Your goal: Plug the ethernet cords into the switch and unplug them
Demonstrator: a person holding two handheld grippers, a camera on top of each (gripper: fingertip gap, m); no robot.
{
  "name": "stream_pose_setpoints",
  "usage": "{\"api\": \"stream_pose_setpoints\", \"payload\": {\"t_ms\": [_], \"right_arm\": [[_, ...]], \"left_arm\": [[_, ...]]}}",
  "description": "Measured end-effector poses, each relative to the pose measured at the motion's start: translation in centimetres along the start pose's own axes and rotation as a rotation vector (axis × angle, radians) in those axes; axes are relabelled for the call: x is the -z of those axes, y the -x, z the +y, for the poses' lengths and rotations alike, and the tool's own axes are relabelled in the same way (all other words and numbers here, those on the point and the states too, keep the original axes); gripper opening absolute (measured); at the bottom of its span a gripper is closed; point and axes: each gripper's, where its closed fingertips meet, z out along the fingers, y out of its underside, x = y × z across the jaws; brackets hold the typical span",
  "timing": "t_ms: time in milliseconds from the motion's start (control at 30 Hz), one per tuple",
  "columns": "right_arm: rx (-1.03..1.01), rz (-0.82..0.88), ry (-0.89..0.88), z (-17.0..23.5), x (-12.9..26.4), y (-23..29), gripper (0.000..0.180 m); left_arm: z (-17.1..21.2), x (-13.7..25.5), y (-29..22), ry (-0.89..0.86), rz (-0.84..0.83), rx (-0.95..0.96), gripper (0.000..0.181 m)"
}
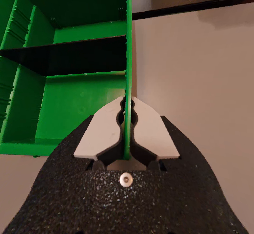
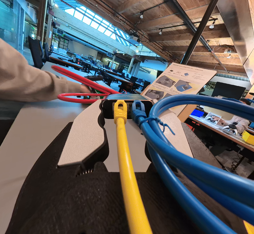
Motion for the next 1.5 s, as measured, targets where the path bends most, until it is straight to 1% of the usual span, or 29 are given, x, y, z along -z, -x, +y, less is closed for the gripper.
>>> {"api": "stream_pose_setpoints", "payload": {"t_ms": [133,300,367,433,500,533,567,600,633,667,700,733,800,833,867,933,1000,1067,1133,1200,1233,1267,1300,1333,1367,1400,1467,1500], "right_arm": [[0.007,0.007,0.012,0.0,0.8,-0.1,0.064],[-0.006,0.014,0.002,0.2,1.5,-0.6,0.064],[-0.013,0.017,-0.009,0.2,1.7,-0.7,0.064],[-0.021,0.017,-0.015,0.2,1.9,-0.8,0.064],[-0.022,0.024,-0.024,0.1,2.2,-1.0,0.064],[-0.021,0.024,-0.030,0.0,2.4,-1.0,0.064],[-0.020,0.025,-0.035,-0.2,2.7,-1.1,0.064],[-0.020,0.028,-0.041,-0.3,2.9,-1.2,0.064],[-0.019,0.034,-0.046,-0.5,3.2,-1.3,0.064],[-0.019,0.038,-0.050,-0.5,3.4,-1.4,0.064],[-0.019,0.042,-0.051,-0.6,3.7,-1.6,0.064],[-0.018,0.049,-0.052,-0.6,3.9,-1.7,0.064],[-0.012,0.065,-0.048,-0.6,4.4,-1.9,0.064],[-0.005,0.074,-0.045,-0.7,4.7,-2.0,0.064],[0.005,0.087,-0.043,-0.9,5.0,-2.2,0.064],[0.023,0.125,-0.043,-1.5,6.1,-2.7,0.065],[0.037,0.168,-0.043,-2.0,7.5,-3.2,0.064],[0.042,0.212,-0.050,-2.4,9.0,-3.8,0.064],[0.040,0.251,-0.060,-2.5,10.4,-4.4,0.064],[0.032,0.274,-0.075,-2.6,11.2,-4.8,0.065],[0.027,0.280,-0.082,-2.6,11.4,-5.0,0.065],[0.021,0.282,-0.087,-2.5,11.5,-5.1,0.064],[0.012,0.279,-0.087,-2.5,11.4,-5.1,0.065],[0.005,0.275,-0.081,-2.3,11.1,-5.1,0.065],[-0.001,0.274,-0.067,-2.1,10.8,-5.2,0.065],[-0.005,0.276,-0.048,-1.9,10.4,-5.2,0.065],[-0.017,0.268,-0.012,-1.6,9.6,-5.1,0.064],[-0.028,0.257,-0.015,-1.8,9.3,-5.0,0.064]], "left_arm": [[-1.1,-0.8,-2.0,-0.008,-0.036,0.016,0.004],[-0.5,0.7,-5.7,-0.037,-0.043,-0.033,0.004],[-0.2,1.2,-6.5,-0.049,-0.043,-0.023,0.005],[-0.2,1.9,-6.7,-0.072,-0.072,-0.002,0.010],[-1.7,4.3,-6.6,-0.186,-0.170,0.004,0.013],[-3.4,6.4,-7.7,-0.293,-0.189,-0.007,0.013],[-5.6,8.7,-10.2,-0.424,-0.141,-0.020,0.013],[-7.7,10.9,-14.0,-0.549,-0.035,-0.035,0.014],[-9.5,12.9,-19.0,-0.642,0.112,-0.070,0.015],[-10.6,14.5,-24.7,-0.692,0.287,-0.134,0.017],[-11.1,15.6,-30.7,-0.704,0.468,-0.220,0.022],[-11.1,16.4,-36.4,-0.696,0.628,-0.312,0.033],[-10.7,17.0,-45.8,-0.688,0.868,-0.485,0.038],[-10.3,16.6,-49.6,-0.667,0.967,-0.535,0.042],[-9.9,16.0,-53.0,-0.611,1.060,-0.553,0.045],[-8.3,15.0,-59.0,-0.460,1.239,-0.554,0.043],[-7.3,14.4,-63.4,-0.389,1.315,-0.527,0.038],[-6.7,13.9,-66.8,-0.380,1.292,-0.487,0.039],[-5.8,14.5,-69.5,-0.378,1.286,-0.475,0.034],[-5.5,14.9,-71.4,-0.391,1.220,-0.437,0.037],[-5.3,15.5,-72.2,-0.391,1.224,-0.421,0.038],[-4.9,16.3,-72.9,-0.393,1.247,-0.412,0.036],[-4.7,17.1,-73.3,-0.411,1.278,-0.405,0.030],[-5.0,17.8,-73.3,-0.442,1.285,-0.387,0.030],[-5.6,18.1,-72.7,-0.479,1.248,-0.355,0.033],[-6.6,18.2,-71.6,-0.518,1.193,-0.318,0.043],[-8.1,18.8,-68.3,-0.570,1.116,-0.251,0.058],[-8.4,18.9,-66.3,-0.581,1.097,-0.230,0.063]]}}
